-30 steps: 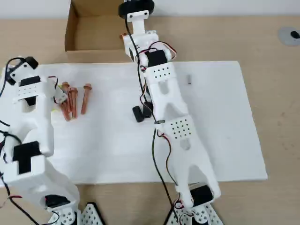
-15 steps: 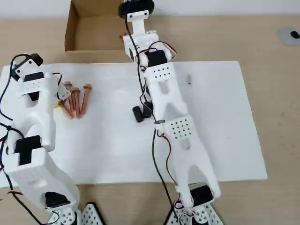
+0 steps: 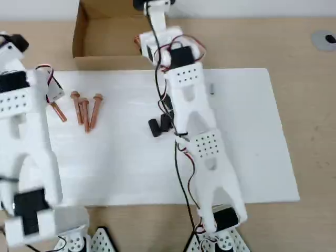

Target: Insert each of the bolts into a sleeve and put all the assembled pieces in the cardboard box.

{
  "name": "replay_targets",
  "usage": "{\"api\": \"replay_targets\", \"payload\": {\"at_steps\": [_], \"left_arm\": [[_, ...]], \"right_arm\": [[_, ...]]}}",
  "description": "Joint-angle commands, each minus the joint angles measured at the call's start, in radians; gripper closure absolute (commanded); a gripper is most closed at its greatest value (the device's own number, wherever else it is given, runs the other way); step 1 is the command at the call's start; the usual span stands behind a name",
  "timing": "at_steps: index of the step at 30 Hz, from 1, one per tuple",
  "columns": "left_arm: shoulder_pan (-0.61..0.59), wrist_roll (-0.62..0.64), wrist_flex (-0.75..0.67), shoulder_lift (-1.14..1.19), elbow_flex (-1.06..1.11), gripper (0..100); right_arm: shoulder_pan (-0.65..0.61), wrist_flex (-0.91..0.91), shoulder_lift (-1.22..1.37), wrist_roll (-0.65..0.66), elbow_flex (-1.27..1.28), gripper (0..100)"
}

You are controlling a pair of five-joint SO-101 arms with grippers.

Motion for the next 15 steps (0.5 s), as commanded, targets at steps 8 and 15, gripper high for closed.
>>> {"api": "replay_targets", "payload": {"at_steps": [8,15], "left_arm": [[0.051,-0.163,0.011,-0.567,0.221,99],[0.064,-0.288,-0.232,-0.961,0.623,99]], "right_arm": [[-0.039,0.506,-0.203,0.009,-0.012,86.0],[-0.007,0.503,-0.180,0.127,0.174,86.0]]}}
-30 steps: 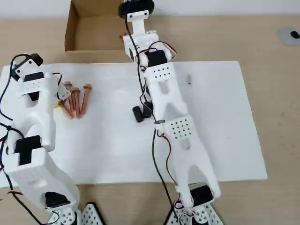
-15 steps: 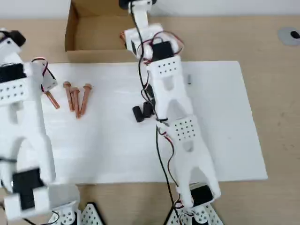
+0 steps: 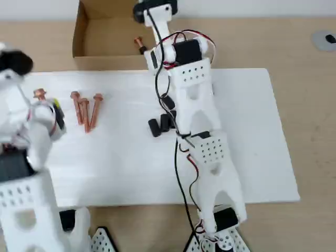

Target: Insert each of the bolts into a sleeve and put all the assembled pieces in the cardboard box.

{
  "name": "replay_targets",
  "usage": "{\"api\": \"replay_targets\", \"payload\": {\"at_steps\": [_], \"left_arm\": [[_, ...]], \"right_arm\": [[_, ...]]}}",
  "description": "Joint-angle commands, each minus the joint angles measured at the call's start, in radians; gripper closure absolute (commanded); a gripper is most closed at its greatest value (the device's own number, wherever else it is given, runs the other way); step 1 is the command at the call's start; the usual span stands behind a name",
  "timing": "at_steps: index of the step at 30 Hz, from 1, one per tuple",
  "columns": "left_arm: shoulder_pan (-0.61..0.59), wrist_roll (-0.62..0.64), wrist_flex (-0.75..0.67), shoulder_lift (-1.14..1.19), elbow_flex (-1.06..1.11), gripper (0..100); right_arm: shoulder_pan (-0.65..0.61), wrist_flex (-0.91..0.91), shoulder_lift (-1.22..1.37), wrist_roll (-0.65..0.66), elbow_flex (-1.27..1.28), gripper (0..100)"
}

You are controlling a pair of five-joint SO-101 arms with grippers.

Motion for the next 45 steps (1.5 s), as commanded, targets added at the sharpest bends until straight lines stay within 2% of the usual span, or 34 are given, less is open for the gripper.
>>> {"api": "replay_targets", "payload": {"at_steps": [1,6,11,16,21,30,45], "left_arm": [[0.025,-0.049,-0.121,-0.228,0.170,99],[0.025,-0.049,-0.247,-0.456,0.371,99],[0.018,-0.048,-0.379,-0.619,0.545,99],[0.023,-0.048,-0.485,-0.759,0.681,99],[0.025,-0.051,-0.493,-0.868,0.752,99],[0.025,-0.049,-0.465,-0.860,0.761,99],[0.018,-0.048,-0.457,-0.860,0.761,99]], "right_arm": [[0.012,0.015,-0.030,0.077,0.101,86.0],[0.018,0.015,-0.030,0.164,0.234,86.0],[0.004,0.015,-0.027,0.436,0.311,86.0],[-0.008,0.015,-0.025,0.379,0.378,85.8],[-0.005,0.012,-0.025,0.377,0.430,85.8],[-0.004,0.006,-0.019,0.379,0.432,85.7],[0.007,0.002,0.131,0.377,0.423,85.7]]}}
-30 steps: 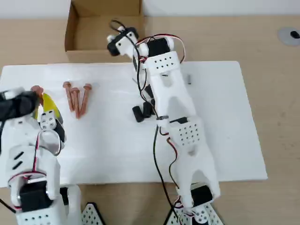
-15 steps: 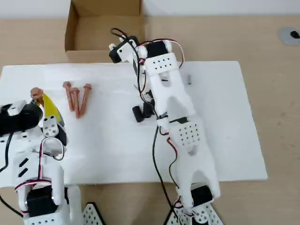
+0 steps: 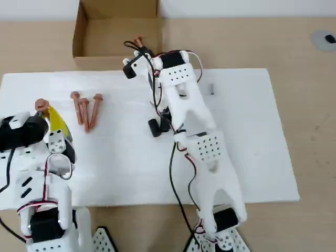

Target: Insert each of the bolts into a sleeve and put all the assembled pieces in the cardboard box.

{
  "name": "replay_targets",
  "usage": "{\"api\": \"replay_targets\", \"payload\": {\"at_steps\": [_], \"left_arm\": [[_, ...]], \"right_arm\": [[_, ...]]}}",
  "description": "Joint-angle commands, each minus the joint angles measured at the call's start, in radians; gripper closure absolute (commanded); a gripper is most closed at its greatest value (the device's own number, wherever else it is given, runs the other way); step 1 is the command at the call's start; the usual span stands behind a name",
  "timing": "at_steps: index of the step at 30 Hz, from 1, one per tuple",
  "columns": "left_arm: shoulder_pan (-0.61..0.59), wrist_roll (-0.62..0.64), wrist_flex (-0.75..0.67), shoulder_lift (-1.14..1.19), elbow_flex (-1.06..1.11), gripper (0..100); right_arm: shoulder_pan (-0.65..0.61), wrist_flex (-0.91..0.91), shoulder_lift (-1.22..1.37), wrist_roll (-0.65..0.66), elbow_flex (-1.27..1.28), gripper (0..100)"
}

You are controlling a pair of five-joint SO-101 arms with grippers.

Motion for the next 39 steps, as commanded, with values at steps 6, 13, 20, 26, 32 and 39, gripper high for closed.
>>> {"api": "replay_targets", "payload": {"at_steps": [6,13,20,26,32,39], "left_arm": [[0.006,-0.003,0.002,-0.008,-0.008,99],[0.006,-0.003,-0.003,-0.010,-0.017,99],[0.011,-0.003,-0.002,-0.010,-0.078,99],[0.006,-0.002,-0.006,-0.010,-0.123,99],[0.006,0.011,-0.008,-0.010,-0.161,99],[0.012,0.114,-0.008,-0.010,-0.209,99]], "right_arm": [[0.005,0.003,0.013,0.002,0.002,86.3],[0.007,0.014,-0.007,0.064,-0.024,98.8],[0.035,0.015,-0.166,0.011,-0.134,98.9],[0.018,0.015,-0.361,-0.072,-0.125,98.9],[-0.062,0.015,-0.605,-0.078,-0.090,98.8],[-0.237,0.015,-1.007,-0.078,0.058,98.8]]}}
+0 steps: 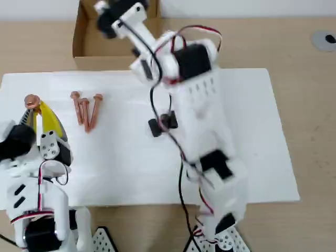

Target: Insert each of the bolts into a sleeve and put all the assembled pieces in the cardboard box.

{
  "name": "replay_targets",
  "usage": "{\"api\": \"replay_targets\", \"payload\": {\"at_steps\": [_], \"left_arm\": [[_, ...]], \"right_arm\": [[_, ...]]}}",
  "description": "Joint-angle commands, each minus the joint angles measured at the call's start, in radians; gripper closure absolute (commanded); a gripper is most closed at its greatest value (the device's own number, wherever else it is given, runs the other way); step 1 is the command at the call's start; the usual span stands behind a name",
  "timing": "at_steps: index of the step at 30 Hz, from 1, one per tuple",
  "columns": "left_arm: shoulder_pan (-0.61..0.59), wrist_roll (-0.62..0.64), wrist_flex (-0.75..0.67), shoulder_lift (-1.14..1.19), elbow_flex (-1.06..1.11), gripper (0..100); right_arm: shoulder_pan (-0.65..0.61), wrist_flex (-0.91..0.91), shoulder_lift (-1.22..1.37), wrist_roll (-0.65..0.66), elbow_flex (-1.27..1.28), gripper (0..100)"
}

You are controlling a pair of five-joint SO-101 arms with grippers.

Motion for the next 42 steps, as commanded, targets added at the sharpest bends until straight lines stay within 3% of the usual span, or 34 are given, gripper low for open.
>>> {"api": "replay_targets", "payload": {"at_steps": [1,9,13,25,27,30,36,42], "left_arm": [[0.012,0.043,-0.009,-0.008,-0.075,99],[0.006,0.064,-0.127,-0.004,-0.055,99],[0.014,0.069,-0.163,-0.002,-0.035,99],[0.060,0.069,-0.163,-0.002,-0.032,99],[0.077,0.071,-0.163,-0.002,-0.032,99],[0.129,0.072,-0.163,-0.005,-0.031,99],[0.278,0.094,-0.164,-0.007,-0.040,99],[0.408,0.112,-0.163,-0.008,-0.069,99]], "right_arm": [[-0.073,0.015,-0.282,-0.008,0.101,98.8],[-0.091,-0.009,-0.653,-0.003,0.504,98.8],[-0.091,-0.109,-0.831,-0.006,0.762,98.8],[-0.094,-0.858,-1.610,-0.011,1.928,98.8],[-0.096,-0.967,-1.696,-0.064,2.061,98.8],[-0.096,-1.060,-1.745,-0.201,2.170,98.8],[-0.160,-1.068,-1.698,-0.387,2.227,98.8],[-0.289,-1.074,-1.692,-0.396,2.322,98.8]]}}
